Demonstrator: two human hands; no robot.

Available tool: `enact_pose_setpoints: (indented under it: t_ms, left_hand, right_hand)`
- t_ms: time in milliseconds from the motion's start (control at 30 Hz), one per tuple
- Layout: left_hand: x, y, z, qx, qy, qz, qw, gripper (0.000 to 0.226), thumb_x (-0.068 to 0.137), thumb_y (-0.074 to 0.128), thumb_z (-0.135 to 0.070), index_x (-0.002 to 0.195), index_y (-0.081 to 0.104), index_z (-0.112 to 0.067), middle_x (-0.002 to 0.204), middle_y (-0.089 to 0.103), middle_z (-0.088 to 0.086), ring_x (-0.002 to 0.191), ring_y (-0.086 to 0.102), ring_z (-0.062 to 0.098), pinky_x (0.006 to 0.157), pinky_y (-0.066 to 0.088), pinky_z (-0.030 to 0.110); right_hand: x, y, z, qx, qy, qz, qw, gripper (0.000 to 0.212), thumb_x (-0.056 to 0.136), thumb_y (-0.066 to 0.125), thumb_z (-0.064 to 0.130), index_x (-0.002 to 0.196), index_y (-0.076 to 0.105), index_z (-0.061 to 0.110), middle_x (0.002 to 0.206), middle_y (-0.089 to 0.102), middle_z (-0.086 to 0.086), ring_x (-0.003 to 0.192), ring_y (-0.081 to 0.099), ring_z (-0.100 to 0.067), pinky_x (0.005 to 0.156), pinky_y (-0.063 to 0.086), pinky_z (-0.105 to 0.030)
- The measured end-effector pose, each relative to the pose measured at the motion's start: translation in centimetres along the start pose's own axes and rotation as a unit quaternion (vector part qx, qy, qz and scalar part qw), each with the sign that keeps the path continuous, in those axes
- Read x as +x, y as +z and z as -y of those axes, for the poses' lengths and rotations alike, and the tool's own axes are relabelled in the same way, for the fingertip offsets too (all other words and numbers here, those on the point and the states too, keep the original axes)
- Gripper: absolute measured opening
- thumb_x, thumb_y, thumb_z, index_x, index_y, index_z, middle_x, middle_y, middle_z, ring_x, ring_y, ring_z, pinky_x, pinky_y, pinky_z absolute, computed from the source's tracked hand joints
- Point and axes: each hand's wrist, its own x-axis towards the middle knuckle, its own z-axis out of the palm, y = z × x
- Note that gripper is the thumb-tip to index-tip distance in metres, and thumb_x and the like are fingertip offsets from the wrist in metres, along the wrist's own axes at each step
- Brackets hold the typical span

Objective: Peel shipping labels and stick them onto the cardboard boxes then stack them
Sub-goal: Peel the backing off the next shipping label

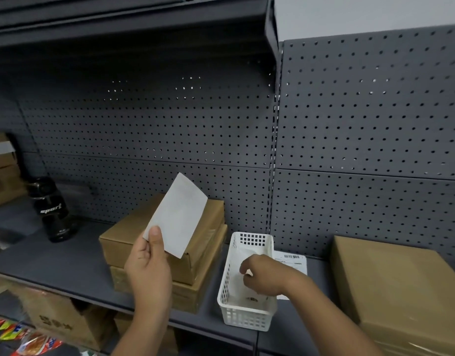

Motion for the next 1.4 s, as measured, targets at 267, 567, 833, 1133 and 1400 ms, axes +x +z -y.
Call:
enact_pose_setpoints:
  t_ms: [267,567,833,1133,1400]
  left_hand:
    - [-2.3,2.1,0.4,0.04,0.023,0.029,0.998,0.022,0.106,0.051,-0.041,0.105,0.073,-0.037,0.104,0.079,-0.017,0.1,0.073,0.004,0.093,0.057,0.034]
    - [-6.2,6.8,2.4,0.062,-0.002,0.09,0.994,0.022,0.105,0.054,-0.041,0.106,0.075,-0.035,0.098,0.078,-0.008,0.093,0.073,0.014,0.088,0.056,0.039]
    - [-12.6,13.0,3.0,0.092,0.005,0.174,0.98,0.021,0.105,0.054,-0.032,0.115,0.073,-0.029,0.11,0.074,-0.022,0.108,0.065,-0.013,0.096,0.051,0.02]
    - [-21.4,17.9,4.7,0.142,0.072,0.34,0.927,0.03,0.099,0.062,-0.03,0.121,0.069,-0.048,0.129,0.066,-0.033,0.124,0.057,-0.013,0.096,0.04,0.0]
    - [-23.9,19.3,4.9,0.163,0.072,0.507,0.843,0.067,0.086,0.084,-0.028,0.138,0.054,-0.058,0.16,0.016,-0.041,0.144,0.024,-0.02,0.108,0.034,0.004]
  right_hand:
    - [-3.3,0.0,-2.9,0.265,-0.01,-0.141,0.954,0.024,0.097,0.049,0.017,0.095,0.072,0.014,0.091,0.073,-0.003,0.073,0.077,-0.016,0.069,0.065,-0.043]
    - [-8.9,-2.4,-7.2,0.488,-0.005,-0.277,0.827,0.026,0.099,0.053,0.003,0.085,0.074,0.007,0.094,0.071,-0.021,0.073,0.075,-0.028,0.069,0.064,-0.055]
    - [-13.4,-3.9,-11.4,0.625,-0.033,-0.289,0.724,0.019,0.103,0.052,0.002,0.107,0.071,-0.002,0.106,0.073,-0.03,0.09,0.076,-0.035,0.079,0.064,-0.044]
    - [-16.9,-4.8,-15.5,0.668,-0.012,-0.258,0.698,0.042,0.095,0.068,0.036,0.106,0.071,-0.004,0.105,0.077,-0.023,0.102,0.074,-0.039,0.095,0.059,-0.05]
    - [-20.0,-5.4,-19.7,0.588,-0.011,-0.321,0.742,0.008,0.096,0.068,0.008,0.099,0.073,0.002,0.102,0.079,-0.015,0.097,0.075,-0.036,0.087,0.059,-0.049]
